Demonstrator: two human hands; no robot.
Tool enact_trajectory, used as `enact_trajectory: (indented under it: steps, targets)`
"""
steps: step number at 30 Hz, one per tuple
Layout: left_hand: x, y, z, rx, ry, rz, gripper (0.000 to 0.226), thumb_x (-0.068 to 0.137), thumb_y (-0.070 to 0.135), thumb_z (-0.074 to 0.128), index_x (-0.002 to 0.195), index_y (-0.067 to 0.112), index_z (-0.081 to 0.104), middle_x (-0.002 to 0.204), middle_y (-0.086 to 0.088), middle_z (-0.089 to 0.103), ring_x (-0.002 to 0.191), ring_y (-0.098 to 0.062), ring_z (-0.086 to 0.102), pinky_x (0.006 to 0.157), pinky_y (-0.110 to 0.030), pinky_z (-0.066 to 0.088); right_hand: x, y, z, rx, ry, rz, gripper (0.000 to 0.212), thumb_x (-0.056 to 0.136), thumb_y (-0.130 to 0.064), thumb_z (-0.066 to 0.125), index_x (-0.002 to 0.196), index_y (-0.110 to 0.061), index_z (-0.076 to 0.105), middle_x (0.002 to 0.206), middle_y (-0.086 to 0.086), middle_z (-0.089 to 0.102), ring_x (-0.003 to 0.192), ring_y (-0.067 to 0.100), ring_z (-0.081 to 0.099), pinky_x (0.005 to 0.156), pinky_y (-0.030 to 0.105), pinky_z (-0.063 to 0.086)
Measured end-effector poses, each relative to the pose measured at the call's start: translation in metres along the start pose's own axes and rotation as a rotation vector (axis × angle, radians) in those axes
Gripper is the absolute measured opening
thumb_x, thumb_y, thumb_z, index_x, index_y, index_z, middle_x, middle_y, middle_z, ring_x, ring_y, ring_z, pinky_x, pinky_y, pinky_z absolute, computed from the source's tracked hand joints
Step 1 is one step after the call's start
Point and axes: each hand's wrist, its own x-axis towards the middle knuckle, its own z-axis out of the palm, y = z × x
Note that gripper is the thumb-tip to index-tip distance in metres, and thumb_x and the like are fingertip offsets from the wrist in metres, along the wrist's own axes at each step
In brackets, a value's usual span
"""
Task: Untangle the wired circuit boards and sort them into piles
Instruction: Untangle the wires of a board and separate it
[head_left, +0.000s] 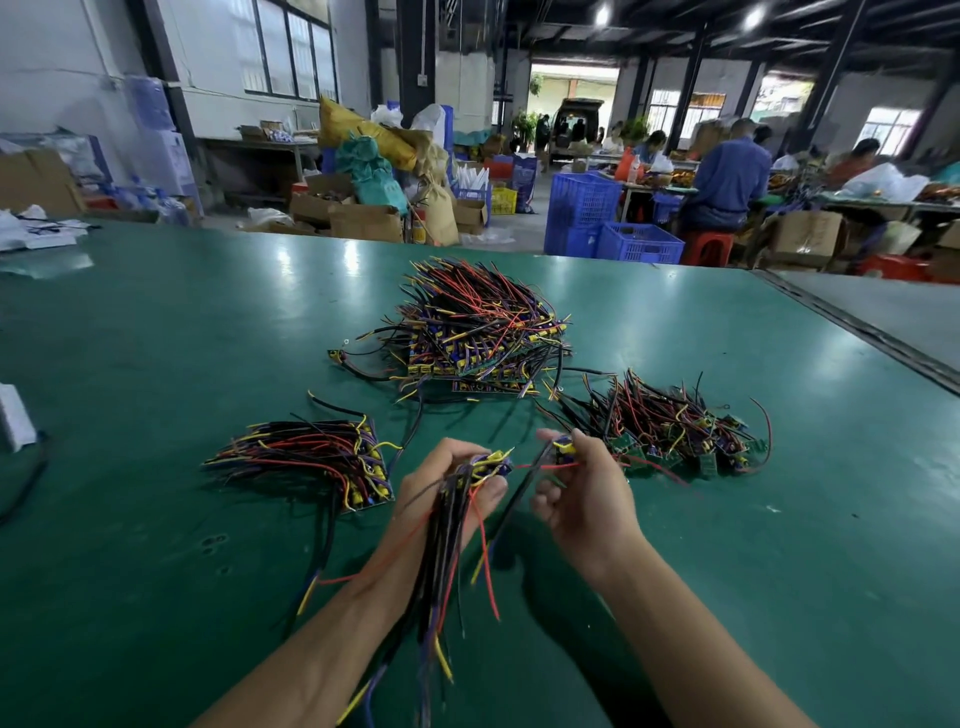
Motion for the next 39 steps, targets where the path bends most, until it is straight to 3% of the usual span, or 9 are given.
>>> enact_trajectory:
  steps: [4, 11, 18, 21, 26, 31, 34, 37, 39]
  targets:
    - [-0.013, -0.002, -0.006, -0.116, 0.122, 0.074, 0.034, 0.077, 0.043, 0.065, 0.091, 0.012, 0.058, 0.055, 0.006, 0.047, 0.042, -0.004, 0.036, 0.039, -0.015, 0.028, 0.006, -0.013, -0.008, 0.060, 0.044, -0.118, 0.019, 0.094, -0.009, 0.048, 0.096, -0.009, 0.067, 0.077, 0.006, 0.070, 0.043, 0.008, 0.047, 0.045, 0.019, 0.049]
    - [-0.007, 0.009, -0.009, -0.198, 0.259, 0.067, 0.024, 0.083, 0.027, 0.060, 0.082, 0.005, 0.052, 0.057, -0.009, 0.040, 0.041, -0.006, 0.033, 0.038, -0.014, 0.026, 0.007, -0.017, -0.017, -0.262, -0.158, -0.055, 0.046, 0.084, 0.017, 0.035, 0.114, -0.004, 0.063, 0.083, 0.008, 0.059, 0.056, 0.018, 0.056, 0.061, 0.029, 0.057]
    - [0.001, 0.006, -0.024, -0.163, 0.494, 0.123, 0.037, 0.088, 0.031, 0.057, 0.076, -0.001, 0.044, 0.059, -0.024, 0.034, 0.039, -0.013, 0.028, 0.038, -0.016, 0.023, 0.008, -0.012, -0.028, -1.552, -0.057, -0.426, 0.026, 0.093, -0.022, 0.058, 0.119, -0.018, 0.060, 0.093, 0.003, 0.066, 0.078, 0.022, 0.066, 0.080, 0.036, 0.054]
    - [0.000, 0.004, -0.025, -0.116, 0.478, 0.147, 0.034, 0.087, 0.037, 0.060, 0.073, 0.010, 0.046, 0.057, -0.022, 0.034, 0.038, -0.014, 0.029, 0.039, -0.017, 0.024, 0.008, -0.014, -0.031, -1.839, 0.026, -0.561, 0.030, 0.094, -0.037, 0.053, 0.119, -0.021, 0.061, 0.113, 0.000, 0.056, 0.107, 0.023, 0.056, 0.086, 0.034, 0.049]
    - [-0.001, 0.001, -0.019, -0.135, 0.399, 0.128, 0.033, 0.081, 0.044, 0.063, 0.081, 0.011, 0.055, 0.054, -0.009, 0.038, 0.038, -0.010, 0.031, 0.038, -0.017, 0.026, 0.010, -0.004, -0.034, -2.187, -0.057, -0.419, 0.040, 0.096, -0.031, 0.041, 0.132, -0.017, 0.047, 0.139, 0.006, 0.038, 0.129, 0.029, 0.030, 0.100, 0.046, 0.039]
    - [-0.006, 0.007, -0.017, -0.149, 0.347, 0.144, 0.022, 0.086, 0.027, 0.062, 0.078, 0.009, 0.053, 0.057, -0.013, 0.037, 0.039, -0.008, 0.033, 0.039, -0.017, 0.028, 0.011, -0.002, -0.034, -2.140, -0.153, -0.354, 0.064, 0.095, -0.036, 0.040, 0.153, -0.016, 0.019, 0.158, -0.002, 0.019, 0.145, 0.022, 0.003, 0.117, 0.056, 0.011]
    - [-0.006, 0.011, -0.014, -0.189, 0.283, 0.127, 0.020, 0.083, 0.021, 0.061, 0.087, 0.003, 0.055, 0.056, -0.002, 0.041, 0.039, -0.006, 0.031, 0.037, -0.016, 0.026, 0.005, -0.010, -0.029, -1.982, -0.027, -0.563, 0.062, 0.093, -0.038, 0.044, 0.151, -0.022, 0.031, 0.154, -0.001, 0.030, 0.144, 0.021, 0.015, 0.117, 0.048, 0.014]
    - [-0.008, 0.010, -0.011, -0.202, 0.198, 0.089, 0.024, 0.081, 0.020, 0.067, 0.091, 0.003, 0.053, 0.054, 0.006, 0.049, 0.038, -0.003, 0.036, 0.037, -0.014, 0.028, -0.002, -0.015, -0.021, -1.516, 0.226, -0.896, 0.030, 0.091, -0.021, 0.051, 0.116, -0.016, 0.068, 0.118, 0.001, 0.056, 0.116, 0.025, 0.049, 0.092, 0.036, 0.040]
    - [-0.007, 0.007, -0.010, -0.149, 0.164, 0.093, 0.030, 0.080, 0.019, 0.075, 0.090, 0.004, 0.051, 0.056, 0.010, 0.057, 0.041, 0.002, 0.043, 0.043, -0.010, 0.034, -0.006, -0.015, -0.017, -1.263, 0.336, -0.982, 0.013, 0.088, -0.014, 0.058, 0.092, -0.015, 0.071, 0.104, -0.004, 0.049, 0.103, 0.022, 0.053, 0.079, 0.030, 0.039]
